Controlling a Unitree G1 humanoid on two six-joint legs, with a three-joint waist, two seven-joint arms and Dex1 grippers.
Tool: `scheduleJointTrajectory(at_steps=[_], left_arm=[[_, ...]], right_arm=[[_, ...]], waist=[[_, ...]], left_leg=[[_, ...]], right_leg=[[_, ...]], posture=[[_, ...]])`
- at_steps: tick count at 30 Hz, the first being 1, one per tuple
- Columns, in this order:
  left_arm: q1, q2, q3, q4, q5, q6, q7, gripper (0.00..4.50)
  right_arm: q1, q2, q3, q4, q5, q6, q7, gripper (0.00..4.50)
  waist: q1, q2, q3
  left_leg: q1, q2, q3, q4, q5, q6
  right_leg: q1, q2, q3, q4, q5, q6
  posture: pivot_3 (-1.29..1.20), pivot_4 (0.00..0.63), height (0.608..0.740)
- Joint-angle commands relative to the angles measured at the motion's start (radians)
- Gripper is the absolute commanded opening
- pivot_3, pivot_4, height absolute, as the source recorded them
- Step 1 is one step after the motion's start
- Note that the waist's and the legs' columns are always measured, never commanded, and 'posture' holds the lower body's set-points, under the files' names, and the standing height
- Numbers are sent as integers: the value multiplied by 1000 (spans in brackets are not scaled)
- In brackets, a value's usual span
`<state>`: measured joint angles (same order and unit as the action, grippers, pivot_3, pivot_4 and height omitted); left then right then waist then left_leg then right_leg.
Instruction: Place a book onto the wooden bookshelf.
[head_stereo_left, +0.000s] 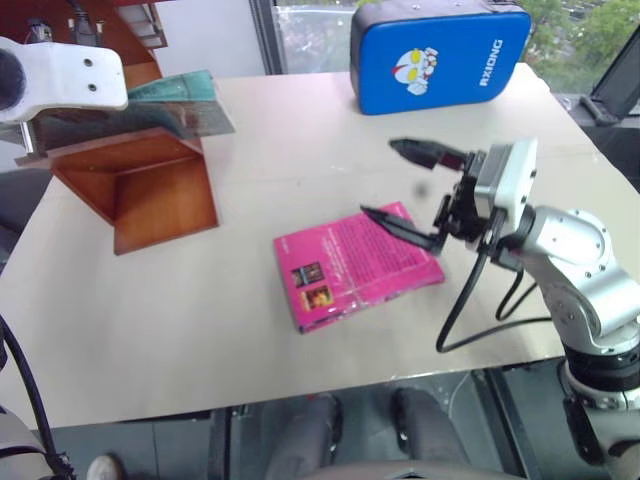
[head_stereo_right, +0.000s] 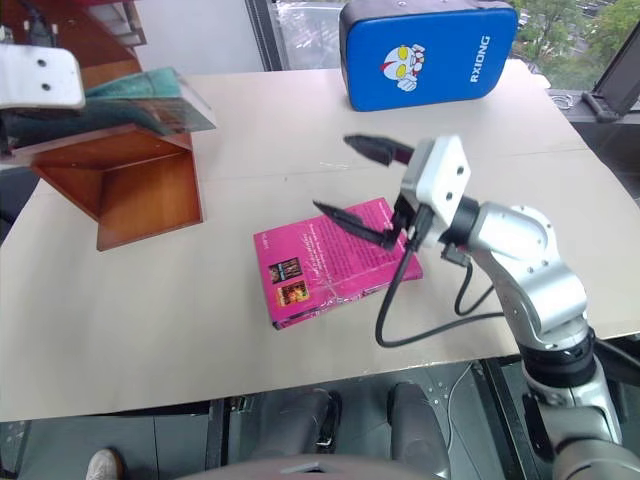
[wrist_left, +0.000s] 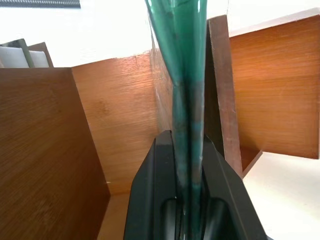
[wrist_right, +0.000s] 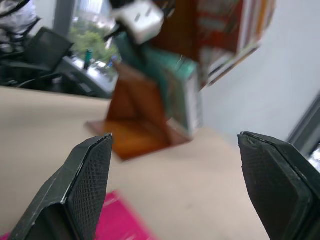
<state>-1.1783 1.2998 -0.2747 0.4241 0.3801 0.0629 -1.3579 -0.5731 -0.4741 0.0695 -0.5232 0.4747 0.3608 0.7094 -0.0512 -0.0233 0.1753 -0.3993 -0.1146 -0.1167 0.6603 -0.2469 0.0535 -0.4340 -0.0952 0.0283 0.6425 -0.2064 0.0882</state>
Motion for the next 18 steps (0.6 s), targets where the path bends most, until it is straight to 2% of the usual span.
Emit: scheduleJointTrajectory(at_steps=[1,2,4,6,7,11,15,18], left_arm=[[55,36,54,-61,-15,79,-47,11],[69,38,65,-75,-17,97,-51,11],[108,47,95,-108,-31,139,-52,823],[146,47,136,-154,-65,187,-52,1410],[162,44,161,-180,-88,208,-50,1996],[260,60,292,-298,-198,273,-45,3807],[378,50,484,-406,-330,274,-21,3807],[443,-15,645,-597,-531,472,-57,3807]], right_arm=[[-27,12,-9,2,1,10,-25,4078],[-26,11,-11,3,1,10,-22,4078],[-26,8,-13,21,3,6,-9,4078],[-28,2,-14,41,7,1,9,4078],[-30,-1,-17,48,15,4,17,4078],[-32,-11,-29,64,40,19,45,4078],[-28,-39,-48,79,81,41,88,4078],[-33,-64,-67,80,121,71,110,4078]], waist=[[1,0,0],[1,0,0],[-1,0,0],[-2,0,0],[-1,0,0],[3,0,0],[9,1,0],[13,1,1]], left_leg=[[0,0,0,0,0,0],[0,0,0,0,0,0],[0,0,2,0,0,0],[0,-1,3,0,0,0],[0,0,2,0,0,0],[0,1,2,1,0,0],[-1,1,2,1,0,0],[-1,1,2,1,0,0]], right_leg=[[0,0,0,0,0,0],[0,0,0,0,0,0],[0,-1,0,-1,0,0],[0,-1,1,0,0,0],[-1,-1,1,0,0,0],[-2,0,1,1,0,0],[-2,0,1,1,0,0],[-2,-1,0,0,0,0]], posture=[[0,150,736],[0,150,736],[0,150,736],[0,150,736],[0,150,736],[0,150,736],[0,150,736],[0,150,736]])
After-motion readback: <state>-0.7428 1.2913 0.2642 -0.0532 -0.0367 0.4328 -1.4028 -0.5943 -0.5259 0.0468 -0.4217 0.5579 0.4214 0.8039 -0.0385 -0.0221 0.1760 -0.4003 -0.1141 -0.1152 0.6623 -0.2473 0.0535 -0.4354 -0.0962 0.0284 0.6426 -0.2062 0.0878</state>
